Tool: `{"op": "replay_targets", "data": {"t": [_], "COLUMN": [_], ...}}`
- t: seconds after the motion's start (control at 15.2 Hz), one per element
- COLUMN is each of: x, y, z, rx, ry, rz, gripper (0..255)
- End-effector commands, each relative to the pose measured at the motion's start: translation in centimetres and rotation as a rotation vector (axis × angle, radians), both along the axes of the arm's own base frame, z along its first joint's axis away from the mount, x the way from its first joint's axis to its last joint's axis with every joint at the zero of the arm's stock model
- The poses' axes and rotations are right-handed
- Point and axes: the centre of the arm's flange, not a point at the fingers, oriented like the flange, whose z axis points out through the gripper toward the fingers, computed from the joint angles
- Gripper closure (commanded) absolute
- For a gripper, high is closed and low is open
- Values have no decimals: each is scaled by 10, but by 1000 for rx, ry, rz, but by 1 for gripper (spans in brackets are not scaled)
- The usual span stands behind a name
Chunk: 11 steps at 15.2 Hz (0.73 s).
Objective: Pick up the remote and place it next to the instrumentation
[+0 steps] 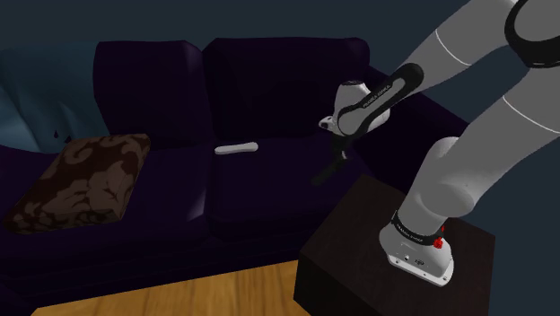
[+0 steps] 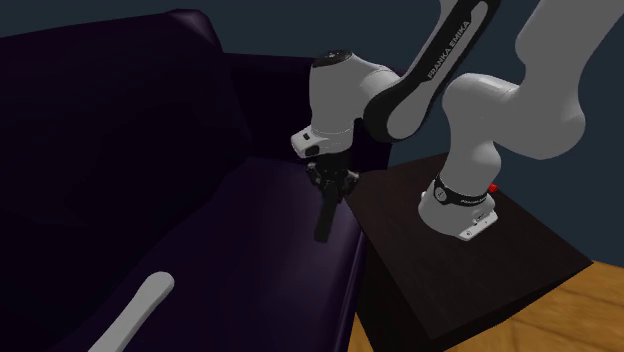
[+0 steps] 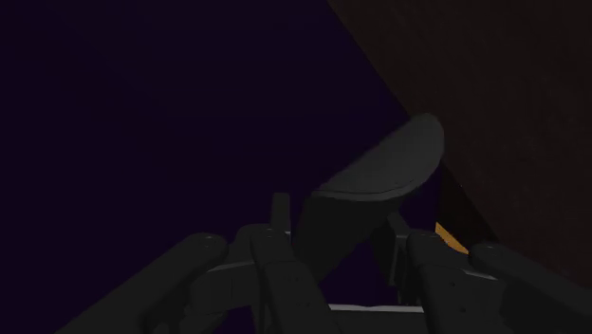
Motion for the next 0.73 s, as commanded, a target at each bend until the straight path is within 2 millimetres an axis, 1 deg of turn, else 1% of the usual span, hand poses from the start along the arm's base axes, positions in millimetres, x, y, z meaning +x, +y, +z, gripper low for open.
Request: {"op": "replay_targets", "data": {"t": [0.0, 0.66], "x": [20, 151], "y": [-2, -12], "z": [5, 12], "rx": [0, 0], "ry": [1, 1], "rz": [-1, -1], "gripper": [255, 255]}}
